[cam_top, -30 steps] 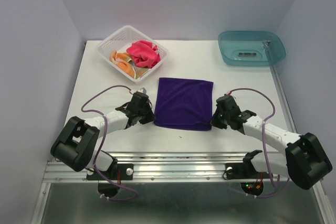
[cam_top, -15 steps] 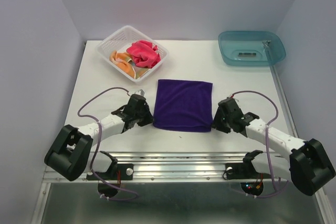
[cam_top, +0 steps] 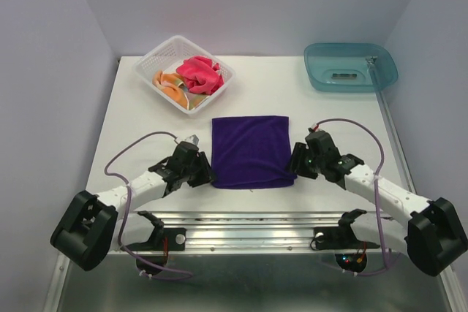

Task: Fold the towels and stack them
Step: Fold the towel

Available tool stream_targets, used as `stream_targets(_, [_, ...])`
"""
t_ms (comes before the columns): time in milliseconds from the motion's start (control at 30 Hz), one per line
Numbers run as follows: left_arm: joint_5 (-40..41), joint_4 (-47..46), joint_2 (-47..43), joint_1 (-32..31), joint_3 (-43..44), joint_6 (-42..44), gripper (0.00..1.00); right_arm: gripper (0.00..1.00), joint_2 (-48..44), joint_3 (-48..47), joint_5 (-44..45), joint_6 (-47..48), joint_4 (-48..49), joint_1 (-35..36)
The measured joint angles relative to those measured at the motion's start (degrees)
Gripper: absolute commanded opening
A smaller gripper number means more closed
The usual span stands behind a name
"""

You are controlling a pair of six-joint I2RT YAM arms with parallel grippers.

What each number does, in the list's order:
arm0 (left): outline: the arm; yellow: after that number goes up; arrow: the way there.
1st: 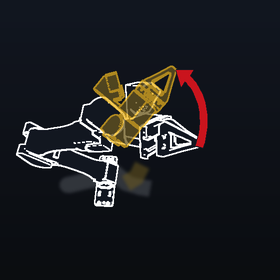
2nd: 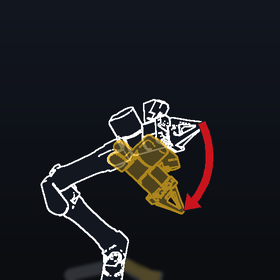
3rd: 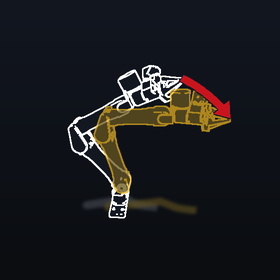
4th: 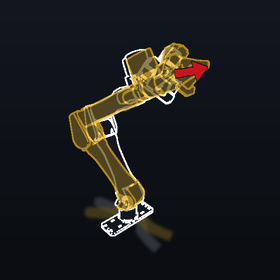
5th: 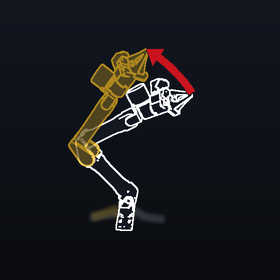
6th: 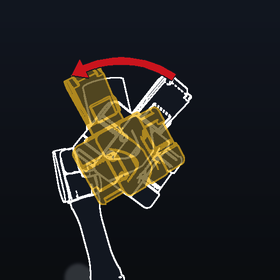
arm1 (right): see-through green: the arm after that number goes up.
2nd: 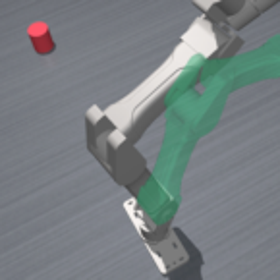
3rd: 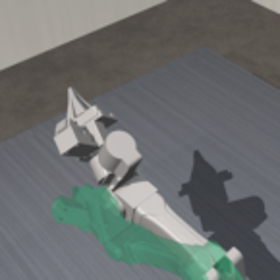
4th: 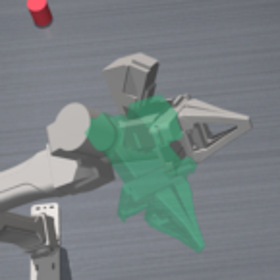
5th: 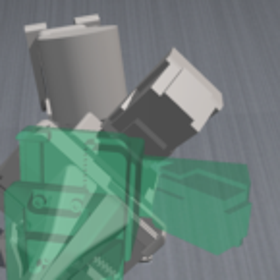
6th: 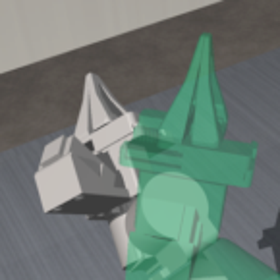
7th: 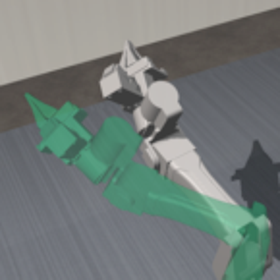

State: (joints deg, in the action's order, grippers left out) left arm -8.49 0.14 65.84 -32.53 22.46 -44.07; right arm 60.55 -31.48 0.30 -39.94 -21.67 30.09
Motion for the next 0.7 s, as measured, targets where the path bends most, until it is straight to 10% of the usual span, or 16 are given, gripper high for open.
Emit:
stream_targets(267, [4.1, 6.0, -3.9, -0.6, 4.1, -0.6, 0.56, 0.49, 10.7, -1.9, -4.3, 0.3, 6.6, 0.0])
stream_targets(700, [1.4, -3.8, 13.6, -5.9, 10.9, -0.2, 0.27, 0.48, 10.2, 2.0, -5.3, -1.7, 9.0, 0.0])
